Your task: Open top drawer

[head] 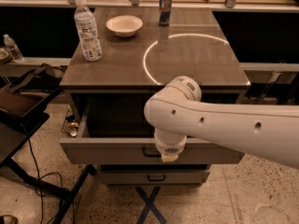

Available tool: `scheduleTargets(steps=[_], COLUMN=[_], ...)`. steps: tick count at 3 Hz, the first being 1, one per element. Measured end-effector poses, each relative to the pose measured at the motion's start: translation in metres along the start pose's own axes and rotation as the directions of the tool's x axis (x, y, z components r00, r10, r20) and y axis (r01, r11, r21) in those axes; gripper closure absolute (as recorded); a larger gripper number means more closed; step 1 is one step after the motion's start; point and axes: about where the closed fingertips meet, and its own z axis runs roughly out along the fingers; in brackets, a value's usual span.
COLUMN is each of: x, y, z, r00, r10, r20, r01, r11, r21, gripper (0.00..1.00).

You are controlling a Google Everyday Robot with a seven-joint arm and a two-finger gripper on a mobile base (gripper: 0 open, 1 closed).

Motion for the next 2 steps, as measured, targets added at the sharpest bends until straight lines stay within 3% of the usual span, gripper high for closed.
scheduleTargets(steps=[2], x=[0.0000], y=[0.0001], z=[0.0005], r00=[1.000], r10=[0.000], r20=[0.000], r01=[0.000], r11=[1.0000], r21=[0.000], gripper=[1.00])
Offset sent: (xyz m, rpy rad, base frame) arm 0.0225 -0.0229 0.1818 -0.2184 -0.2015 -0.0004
